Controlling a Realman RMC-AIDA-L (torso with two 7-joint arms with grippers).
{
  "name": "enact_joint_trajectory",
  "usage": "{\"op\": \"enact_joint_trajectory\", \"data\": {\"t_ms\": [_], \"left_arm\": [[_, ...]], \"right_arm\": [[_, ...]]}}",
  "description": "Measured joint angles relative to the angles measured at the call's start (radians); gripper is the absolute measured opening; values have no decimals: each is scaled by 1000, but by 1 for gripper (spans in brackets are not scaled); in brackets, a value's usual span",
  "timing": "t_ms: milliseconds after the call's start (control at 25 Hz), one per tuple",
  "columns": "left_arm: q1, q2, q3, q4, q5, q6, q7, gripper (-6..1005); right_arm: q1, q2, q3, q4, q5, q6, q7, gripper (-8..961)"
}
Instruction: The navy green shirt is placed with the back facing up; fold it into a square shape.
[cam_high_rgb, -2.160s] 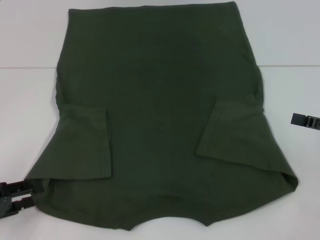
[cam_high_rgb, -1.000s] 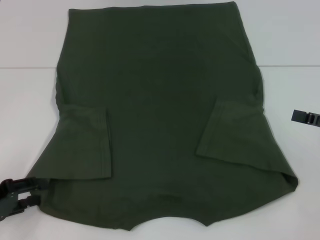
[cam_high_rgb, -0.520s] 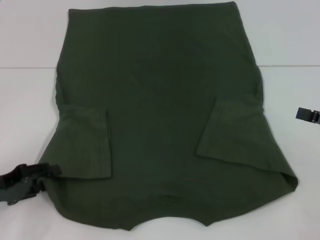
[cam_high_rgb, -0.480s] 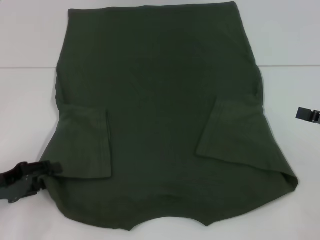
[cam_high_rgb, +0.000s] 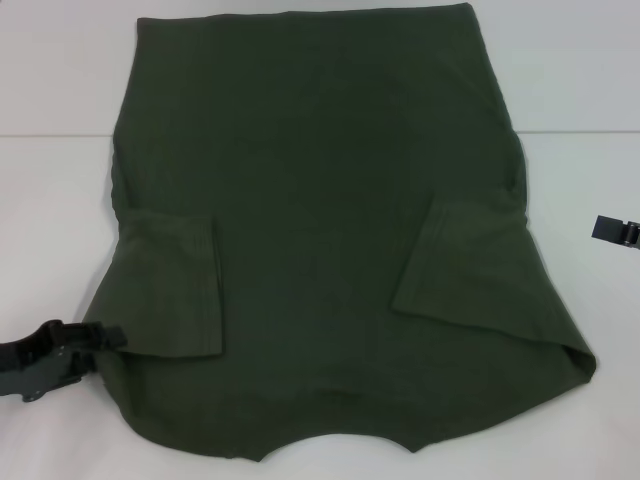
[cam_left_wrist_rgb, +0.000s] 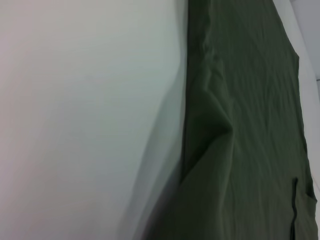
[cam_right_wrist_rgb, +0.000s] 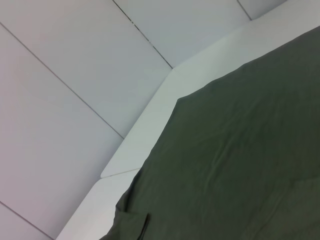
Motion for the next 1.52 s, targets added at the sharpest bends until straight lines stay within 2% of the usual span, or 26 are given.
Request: {"op": "enact_joint_trajectory", "data": {"t_ms": [200, 320, 520, 680, 760, 1080, 1200, 1320, 1520], "left_arm": [[-3, -1, 13, 2, 0, -2, 0, 494], [2, -1, 13, 4, -6, -2, 1, 233], [2, 1, 9, 3, -7, 11, 24, 25], [-3, 5, 5, 3, -17, 46, 64, 25], [-5, 5, 4, 3, -36, 65, 89, 26], [-19, 7, 4, 5, -61, 83, 136, 25], [-25, 7, 5, 1, -62, 78, 157, 25], [-28, 7, 6, -1, -62, 74, 176, 26], [-28, 4, 2, -3, -63, 74, 204, 27]], "right_arm": [[0, 0, 0, 0, 0, 0, 4, 732], [-1, 0, 0, 0, -2, 0, 7, 732], [-3, -2, 0, 0, -7, 5, 9, 731], [-10, -10, -3, 0, -11, 8, 18, 731], [-13, -22, -11, 0, -26, 7, 47, 731], [20, -105, -14, -9, -237, -20, 255, 732], [50, -126, -16, -10, -311, -51, 310, 732], [93, -129, -18, -10, -401, -77, 364, 733], [159, -107, -53, -1, -509, -75, 439, 733]]}}
